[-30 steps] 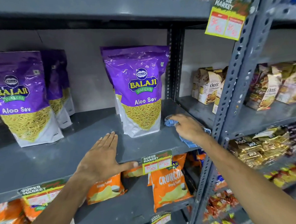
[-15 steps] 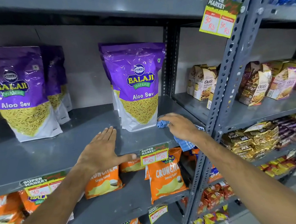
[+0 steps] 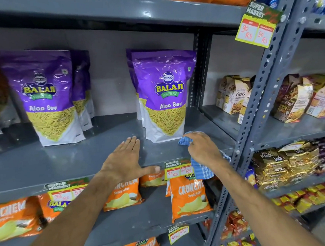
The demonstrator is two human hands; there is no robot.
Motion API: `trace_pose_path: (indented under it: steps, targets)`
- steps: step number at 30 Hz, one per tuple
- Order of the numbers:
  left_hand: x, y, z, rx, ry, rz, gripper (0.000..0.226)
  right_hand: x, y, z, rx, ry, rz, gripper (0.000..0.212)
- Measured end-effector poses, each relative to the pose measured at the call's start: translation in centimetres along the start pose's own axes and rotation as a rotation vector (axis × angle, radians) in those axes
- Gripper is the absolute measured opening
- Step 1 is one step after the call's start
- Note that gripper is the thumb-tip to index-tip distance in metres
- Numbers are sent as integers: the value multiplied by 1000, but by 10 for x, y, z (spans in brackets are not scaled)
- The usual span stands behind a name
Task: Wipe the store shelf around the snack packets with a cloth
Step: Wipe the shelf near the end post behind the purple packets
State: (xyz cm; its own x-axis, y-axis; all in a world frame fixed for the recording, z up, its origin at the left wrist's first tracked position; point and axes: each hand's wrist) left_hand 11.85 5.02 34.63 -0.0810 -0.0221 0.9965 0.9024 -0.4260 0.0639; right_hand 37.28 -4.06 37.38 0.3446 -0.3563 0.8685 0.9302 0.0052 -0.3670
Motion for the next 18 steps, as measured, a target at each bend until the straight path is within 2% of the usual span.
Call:
trace_pose_path:
  steps: [6,10,15,18]
  targets:
    - [-3,-41,-45,-3,103,59,122,-37,-52,-22,74,32,-108,56]
    - [0,-90,-70,80,96,85,123,-65,-110,-22,165,44,-75,59]
    - [2,-129,-96,184,111,80,122,-102,-166,-2,443,-6,-60,49]
    - [-9,-135,-117,168,239,115,113,-113,-188,-7,593,-11,-65,46]
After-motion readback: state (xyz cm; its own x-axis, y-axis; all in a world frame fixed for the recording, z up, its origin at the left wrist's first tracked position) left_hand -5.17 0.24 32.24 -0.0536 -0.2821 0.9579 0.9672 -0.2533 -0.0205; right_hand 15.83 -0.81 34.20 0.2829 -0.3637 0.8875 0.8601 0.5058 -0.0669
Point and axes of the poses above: each hand's wrist, its own z-axis towards the middle knuckle, its own x-axis out of the back of the hand, y = z × x, and after that the axes turned 13 degrees about x, right-handed
